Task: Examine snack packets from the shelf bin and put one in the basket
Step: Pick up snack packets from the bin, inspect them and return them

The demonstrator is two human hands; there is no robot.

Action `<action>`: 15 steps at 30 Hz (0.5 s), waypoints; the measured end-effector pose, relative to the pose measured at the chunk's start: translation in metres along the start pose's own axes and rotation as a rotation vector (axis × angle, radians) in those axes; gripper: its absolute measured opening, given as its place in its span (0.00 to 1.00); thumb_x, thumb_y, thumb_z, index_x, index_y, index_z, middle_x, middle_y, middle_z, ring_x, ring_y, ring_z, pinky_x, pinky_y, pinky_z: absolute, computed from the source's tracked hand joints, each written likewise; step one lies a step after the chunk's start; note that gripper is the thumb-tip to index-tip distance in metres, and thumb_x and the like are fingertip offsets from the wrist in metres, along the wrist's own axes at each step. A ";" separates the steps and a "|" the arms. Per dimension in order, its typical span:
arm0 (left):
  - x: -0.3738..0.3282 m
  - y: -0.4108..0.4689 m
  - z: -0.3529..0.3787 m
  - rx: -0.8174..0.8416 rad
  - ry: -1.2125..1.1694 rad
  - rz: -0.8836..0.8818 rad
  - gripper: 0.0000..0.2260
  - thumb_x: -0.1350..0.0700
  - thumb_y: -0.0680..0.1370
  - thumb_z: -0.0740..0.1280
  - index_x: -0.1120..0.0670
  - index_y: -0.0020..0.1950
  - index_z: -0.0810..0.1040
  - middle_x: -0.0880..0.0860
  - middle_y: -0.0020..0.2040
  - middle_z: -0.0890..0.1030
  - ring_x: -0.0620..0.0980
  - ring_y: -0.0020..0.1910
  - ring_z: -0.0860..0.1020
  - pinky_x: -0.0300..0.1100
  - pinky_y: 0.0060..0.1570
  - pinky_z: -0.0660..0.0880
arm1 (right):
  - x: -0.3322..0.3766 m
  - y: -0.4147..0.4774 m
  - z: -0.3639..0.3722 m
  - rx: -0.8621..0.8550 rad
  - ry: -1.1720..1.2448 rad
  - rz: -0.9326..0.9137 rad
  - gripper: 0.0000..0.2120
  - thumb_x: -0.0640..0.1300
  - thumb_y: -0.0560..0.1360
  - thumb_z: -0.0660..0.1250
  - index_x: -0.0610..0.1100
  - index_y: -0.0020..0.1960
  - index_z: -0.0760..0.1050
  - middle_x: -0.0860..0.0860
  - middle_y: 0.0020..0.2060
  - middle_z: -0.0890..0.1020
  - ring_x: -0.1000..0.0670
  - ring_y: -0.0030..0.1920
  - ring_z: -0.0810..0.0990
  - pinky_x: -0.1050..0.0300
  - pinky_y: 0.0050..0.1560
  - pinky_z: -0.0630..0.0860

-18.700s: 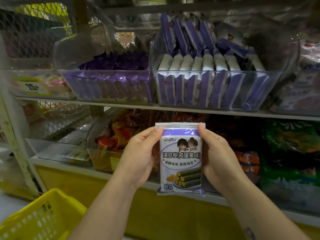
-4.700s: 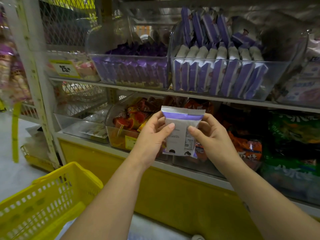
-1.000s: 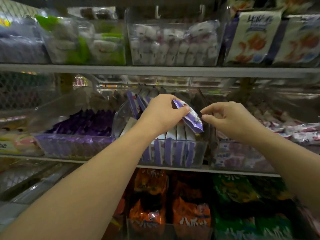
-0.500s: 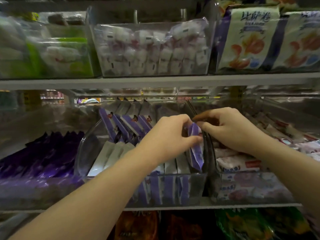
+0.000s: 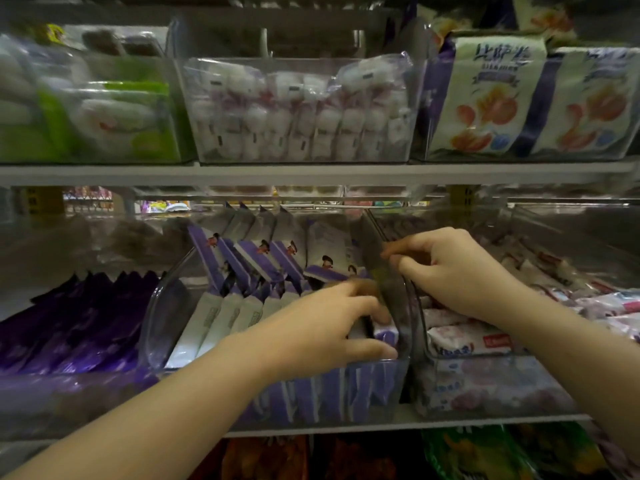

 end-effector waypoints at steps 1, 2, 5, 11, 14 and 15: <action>0.000 -0.001 0.002 0.034 -0.020 -0.015 0.18 0.34 0.75 0.62 0.40 0.62 0.74 0.42 0.65 0.72 0.42 0.62 0.71 0.40 0.59 0.72 | 0.000 -0.001 0.001 -0.003 0.011 0.000 0.11 0.44 0.78 0.65 0.49 0.58 0.81 0.57 0.42 0.84 0.64 0.39 0.80 0.71 0.41 0.76; -0.001 -0.001 0.003 0.057 -0.033 -0.031 0.18 0.35 0.77 0.61 0.41 0.62 0.75 0.42 0.63 0.74 0.42 0.60 0.73 0.41 0.58 0.73 | 0.000 -0.001 0.002 -0.009 0.026 0.000 0.11 0.44 0.78 0.65 0.48 0.58 0.82 0.60 0.37 0.81 0.68 0.35 0.78 0.74 0.37 0.73; -0.003 -0.001 0.004 0.094 -0.009 -0.071 0.19 0.38 0.80 0.56 0.44 0.63 0.77 0.45 0.59 0.79 0.45 0.55 0.76 0.44 0.54 0.75 | 0.002 -0.002 0.003 -0.017 0.025 -0.007 0.11 0.43 0.79 0.64 0.45 0.57 0.82 0.59 0.35 0.80 0.72 0.29 0.74 0.77 0.30 0.68; 0.001 -0.004 -0.003 0.007 -0.066 -0.100 0.12 0.47 0.81 0.60 0.44 0.62 0.78 0.42 0.55 0.80 0.38 0.50 0.77 0.35 0.48 0.75 | 0.007 0.010 -0.001 0.066 -0.131 -0.046 0.11 0.46 0.77 0.66 0.49 0.57 0.82 0.54 0.45 0.85 0.61 0.35 0.78 0.69 0.38 0.75; 0.017 -0.019 -0.025 -0.252 -0.004 -0.090 0.10 0.50 0.80 0.63 0.45 0.60 0.80 0.43 0.56 0.80 0.39 0.53 0.76 0.41 0.54 0.77 | 0.016 0.031 0.001 0.149 -0.237 -0.095 0.13 0.49 0.75 0.68 0.51 0.58 0.81 0.54 0.52 0.85 0.55 0.48 0.81 0.58 0.51 0.78; 0.024 -0.026 -0.035 -0.333 0.032 -0.111 0.09 0.52 0.80 0.64 0.45 0.58 0.80 0.44 0.54 0.81 0.42 0.52 0.78 0.46 0.53 0.77 | 0.021 0.039 0.006 0.183 -0.276 -0.117 0.14 0.49 0.75 0.68 0.51 0.60 0.80 0.53 0.53 0.84 0.53 0.50 0.81 0.58 0.53 0.78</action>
Point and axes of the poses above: each hand's wrist, its own y-axis towards the middle knuckle, its own z-axis out of the palm, x = y × z, the point moved 2 cm from there along y, towards the middle knuckle
